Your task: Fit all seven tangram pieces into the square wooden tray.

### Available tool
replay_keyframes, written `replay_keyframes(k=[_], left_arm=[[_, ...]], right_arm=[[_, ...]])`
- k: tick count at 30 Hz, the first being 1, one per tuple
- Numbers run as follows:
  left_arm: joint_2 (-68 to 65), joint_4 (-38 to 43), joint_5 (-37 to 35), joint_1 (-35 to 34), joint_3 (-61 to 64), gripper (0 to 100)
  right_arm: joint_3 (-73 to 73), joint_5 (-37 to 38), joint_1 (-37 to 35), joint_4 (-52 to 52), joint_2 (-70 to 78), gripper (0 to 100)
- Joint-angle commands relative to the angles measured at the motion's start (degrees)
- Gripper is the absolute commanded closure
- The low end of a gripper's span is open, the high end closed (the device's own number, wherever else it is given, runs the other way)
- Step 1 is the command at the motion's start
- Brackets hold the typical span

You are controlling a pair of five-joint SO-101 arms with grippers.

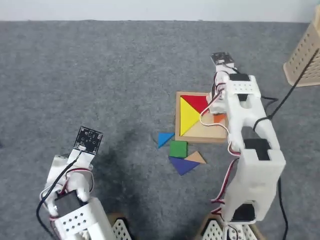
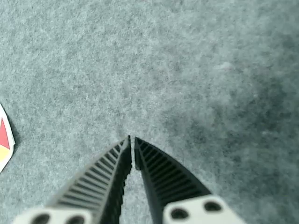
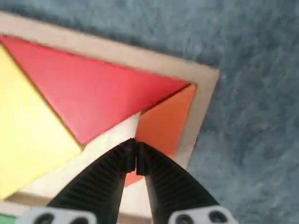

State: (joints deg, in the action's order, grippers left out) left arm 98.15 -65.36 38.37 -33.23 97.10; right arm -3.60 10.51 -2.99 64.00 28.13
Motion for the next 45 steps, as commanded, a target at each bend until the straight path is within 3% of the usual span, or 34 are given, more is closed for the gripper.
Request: replay_keyframes(k=[1,9,13,16,22,25,29,36,45], left_arm=[[-0.3,0.2,0.9,-0.3,-0.2,99],[-0.3,0.2,0.9,-0.2,-0.2,99],[-0.3,0.3,0.9,-0.2,-0.2,99],[-0.3,0.3,0.9,-0.2,-0.2,99],[-0.3,0.3,0.9,-0.2,-0.2,99],[-0.3,0.3,0.9,-0.1,-0.2,99],[-0.3,0.3,0.9,-0.1,-0.2,99],[-0.3,0.3,0.9,-0.1,-0.2,99],[-0.3,0.3,0.9,-0.1,-0.2,99]], right_arm=[[-9.0,1.0,2.9,4.0,3.6,98.9],[-26.6,0.9,-0.5,20.8,3.5,98.8],[-23.9,4.1,-6.6,27.0,-3.5,98.8],[-13.0,4.3,-10.2,24.2,-10.7,98.8],[23.1,5.3,-15.4,4.8,-32.0,98.8],[34.5,10.6,-17.2,0.0,-39.1,94.6],[38.8,14.6,-18.7,3.4,-40.5,85.6],[46.8,26.5,-25.9,1.6,-41.0,84.6],[46.3,26.5,-26.4,-1.5,-36.2,79.6]])
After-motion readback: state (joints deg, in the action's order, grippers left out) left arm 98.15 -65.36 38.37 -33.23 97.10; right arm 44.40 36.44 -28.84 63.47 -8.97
